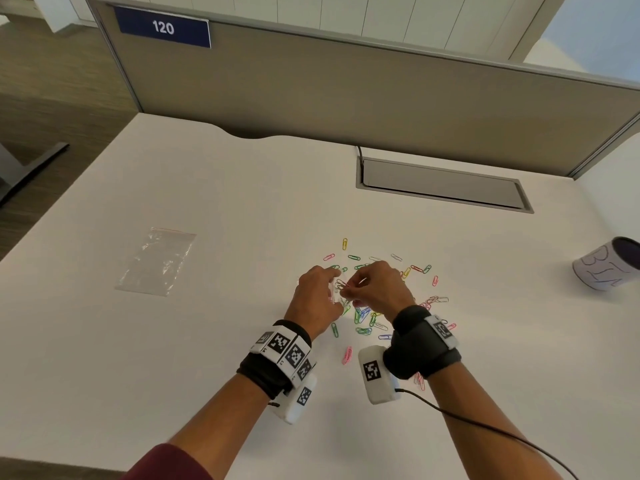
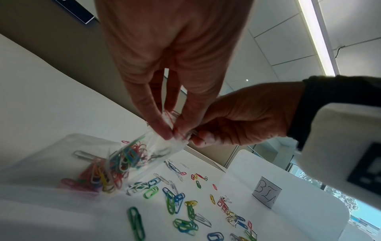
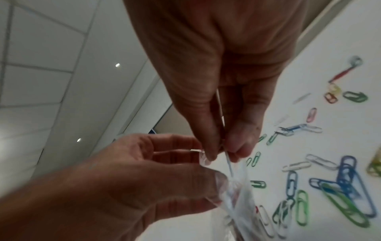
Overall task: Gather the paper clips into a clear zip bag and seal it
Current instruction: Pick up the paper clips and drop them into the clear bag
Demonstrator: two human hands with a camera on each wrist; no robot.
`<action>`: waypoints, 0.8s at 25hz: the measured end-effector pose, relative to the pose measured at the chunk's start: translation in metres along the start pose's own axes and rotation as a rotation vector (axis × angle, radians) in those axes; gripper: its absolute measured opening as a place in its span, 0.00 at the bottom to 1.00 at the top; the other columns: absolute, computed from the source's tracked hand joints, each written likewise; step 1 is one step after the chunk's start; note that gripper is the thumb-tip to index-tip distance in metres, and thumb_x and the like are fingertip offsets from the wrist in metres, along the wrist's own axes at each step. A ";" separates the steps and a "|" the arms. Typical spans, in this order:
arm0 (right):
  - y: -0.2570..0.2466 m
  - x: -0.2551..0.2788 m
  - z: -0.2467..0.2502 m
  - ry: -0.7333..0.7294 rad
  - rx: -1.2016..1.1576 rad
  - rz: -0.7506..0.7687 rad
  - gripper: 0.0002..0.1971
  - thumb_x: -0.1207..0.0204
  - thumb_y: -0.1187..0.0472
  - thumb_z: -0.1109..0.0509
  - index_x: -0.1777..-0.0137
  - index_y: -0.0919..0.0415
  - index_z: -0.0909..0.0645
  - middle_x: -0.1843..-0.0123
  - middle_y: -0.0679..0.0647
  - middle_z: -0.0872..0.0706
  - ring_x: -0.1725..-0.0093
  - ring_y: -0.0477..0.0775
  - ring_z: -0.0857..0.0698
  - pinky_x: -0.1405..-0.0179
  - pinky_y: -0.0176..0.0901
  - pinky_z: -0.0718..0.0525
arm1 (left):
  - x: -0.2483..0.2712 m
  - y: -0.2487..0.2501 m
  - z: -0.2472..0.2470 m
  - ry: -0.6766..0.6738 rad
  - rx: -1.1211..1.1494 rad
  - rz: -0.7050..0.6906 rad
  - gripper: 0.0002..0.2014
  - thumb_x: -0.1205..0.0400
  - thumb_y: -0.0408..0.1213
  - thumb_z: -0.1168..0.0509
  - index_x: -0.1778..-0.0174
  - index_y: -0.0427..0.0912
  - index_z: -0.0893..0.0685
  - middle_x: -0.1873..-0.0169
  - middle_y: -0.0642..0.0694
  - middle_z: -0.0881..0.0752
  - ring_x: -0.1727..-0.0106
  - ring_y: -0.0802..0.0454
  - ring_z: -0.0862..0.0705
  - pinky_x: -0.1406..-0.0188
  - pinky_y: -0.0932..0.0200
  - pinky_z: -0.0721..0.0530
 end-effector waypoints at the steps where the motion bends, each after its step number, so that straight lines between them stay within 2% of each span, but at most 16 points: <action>1: -0.004 -0.001 -0.002 0.003 0.043 0.001 0.09 0.31 0.61 0.21 0.59 0.68 0.13 0.64 0.60 0.08 0.66 0.53 0.08 0.60 0.41 0.09 | 0.000 0.000 0.000 0.001 -0.004 0.002 0.31 0.32 0.27 0.24 0.31 0.42 0.22 0.40 0.43 0.20 0.53 0.52 0.18 0.48 0.62 0.17; 4: -0.010 -0.005 -0.005 -0.002 0.025 -0.009 0.08 0.28 0.63 0.24 0.56 0.69 0.13 0.61 0.63 0.08 0.65 0.53 0.08 0.56 0.46 0.08 | 0.000 -0.002 0.003 0.005 0.002 0.021 0.32 0.32 0.27 0.23 0.31 0.41 0.23 0.39 0.43 0.20 0.46 0.49 0.17 0.44 0.60 0.15; 7: -0.016 -0.006 -0.006 -0.004 0.015 -0.010 0.05 0.26 0.70 0.28 0.52 0.70 0.14 0.56 0.65 0.09 0.60 0.58 0.08 0.52 0.51 0.08 | 0.000 -0.005 0.005 0.011 0.000 0.031 0.32 0.32 0.27 0.23 0.31 0.41 0.23 0.38 0.42 0.20 0.42 0.46 0.17 0.41 0.57 0.15; 10: -0.023 -0.002 -0.010 -0.044 -0.157 0.025 0.06 0.27 0.74 0.31 0.51 0.71 0.17 0.53 0.67 0.10 0.56 0.59 0.08 0.54 0.47 0.08 | -0.001 -0.007 0.010 0.047 -0.003 0.054 0.32 0.32 0.28 0.23 0.31 0.40 0.23 0.38 0.42 0.20 0.41 0.44 0.17 0.40 0.53 0.15; 12: -0.029 -0.001 -0.002 0.049 -0.254 0.105 0.06 0.27 0.75 0.34 0.53 0.69 0.17 0.55 0.63 0.10 0.56 0.57 0.09 0.55 0.44 0.09 | -0.002 -0.011 0.017 0.077 -0.003 0.078 0.32 0.31 0.28 0.23 0.31 0.40 0.23 0.38 0.41 0.20 0.41 0.43 0.17 0.40 0.51 0.15; 14: -0.028 -0.005 0.011 0.229 -0.103 0.191 0.07 0.27 0.73 0.35 0.56 0.63 0.16 0.56 0.56 0.09 0.57 0.55 0.11 0.55 0.43 0.11 | -0.001 -0.018 0.028 0.110 0.001 0.100 0.31 0.31 0.29 0.23 0.32 0.41 0.23 0.39 0.41 0.19 0.40 0.43 0.18 0.39 0.48 0.15; 16: -0.024 -0.011 0.009 0.273 0.176 0.247 0.08 0.25 0.68 0.34 0.51 0.60 0.16 0.51 0.54 0.10 0.51 0.55 0.13 0.50 0.46 0.14 | 0.000 -0.024 0.044 0.149 0.014 0.102 0.30 0.32 0.28 0.24 0.33 0.41 0.22 0.41 0.42 0.19 0.41 0.43 0.18 0.40 0.46 0.15; 18: -0.017 -0.018 -0.014 0.122 0.423 0.294 0.11 0.22 0.63 0.34 0.42 0.57 0.17 0.38 0.54 0.14 0.37 0.56 0.17 0.39 0.49 0.19 | 0.000 -0.027 0.061 0.197 0.032 0.093 0.29 0.32 0.28 0.24 0.34 0.41 0.21 0.43 0.43 0.19 0.44 0.44 0.17 0.42 0.47 0.15; 20: -0.014 -0.022 -0.050 -0.105 0.573 0.384 0.17 0.19 0.60 0.36 0.31 0.54 0.22 0.24 0.53 0.23 0.23 0.56 0.28 0.27 0.50 0.28 | 0.000 -0.027 0.075 0.235 0.036 0.086 0.28 0.32 0.28 0.24 0.34 0.41 0.21 0.45 0.44 0.18 0.49 0.47 0.16 0.43 0.50 0.15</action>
Point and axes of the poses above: each hand's wrist, its own x-axis away from the middle knuckle, its own z-axis out of the back of the hand, y = z × x, the point moved 7 cm from there along -x, towards the middle knuckle
